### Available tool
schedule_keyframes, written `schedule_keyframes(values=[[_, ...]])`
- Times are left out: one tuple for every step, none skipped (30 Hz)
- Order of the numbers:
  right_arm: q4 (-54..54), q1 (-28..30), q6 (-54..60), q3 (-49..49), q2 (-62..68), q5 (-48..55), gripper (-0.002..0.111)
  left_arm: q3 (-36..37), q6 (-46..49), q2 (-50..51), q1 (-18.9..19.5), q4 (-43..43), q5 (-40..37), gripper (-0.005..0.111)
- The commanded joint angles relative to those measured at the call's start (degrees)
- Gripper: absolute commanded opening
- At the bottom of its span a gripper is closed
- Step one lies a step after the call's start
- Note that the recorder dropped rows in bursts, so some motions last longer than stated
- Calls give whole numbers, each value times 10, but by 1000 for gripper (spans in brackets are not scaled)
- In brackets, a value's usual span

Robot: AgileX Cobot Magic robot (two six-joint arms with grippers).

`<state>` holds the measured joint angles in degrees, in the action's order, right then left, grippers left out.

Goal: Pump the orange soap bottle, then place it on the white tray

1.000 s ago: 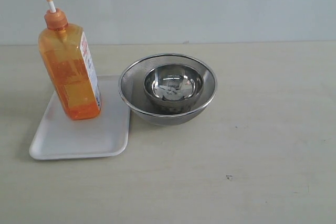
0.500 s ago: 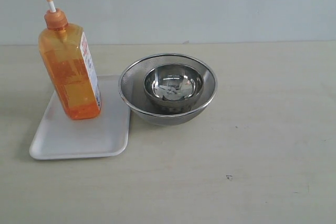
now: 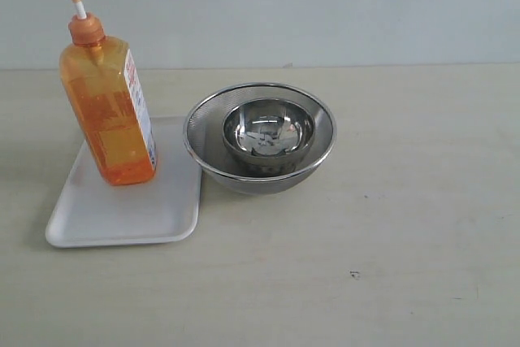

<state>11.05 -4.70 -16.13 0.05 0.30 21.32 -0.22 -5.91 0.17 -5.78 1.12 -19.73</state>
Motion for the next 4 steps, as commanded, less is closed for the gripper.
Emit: schedule_keyframes(values=[[1, 2, -1, 0, -3, -4, 0, 2, -6, -2, 3, -2, 3, 5], [1, 2, -1, 0, -3, -4, 0, 2, -6, -2, 3, -2, 3, 5], [1, 2, -1, 0, -3, -4, 0, 2, -6, -2, 3, -2, 3, 5], [1, 2, -1, 0, -3, -4, 0, 2, -6, -2, 3, -2, 3, 5]])
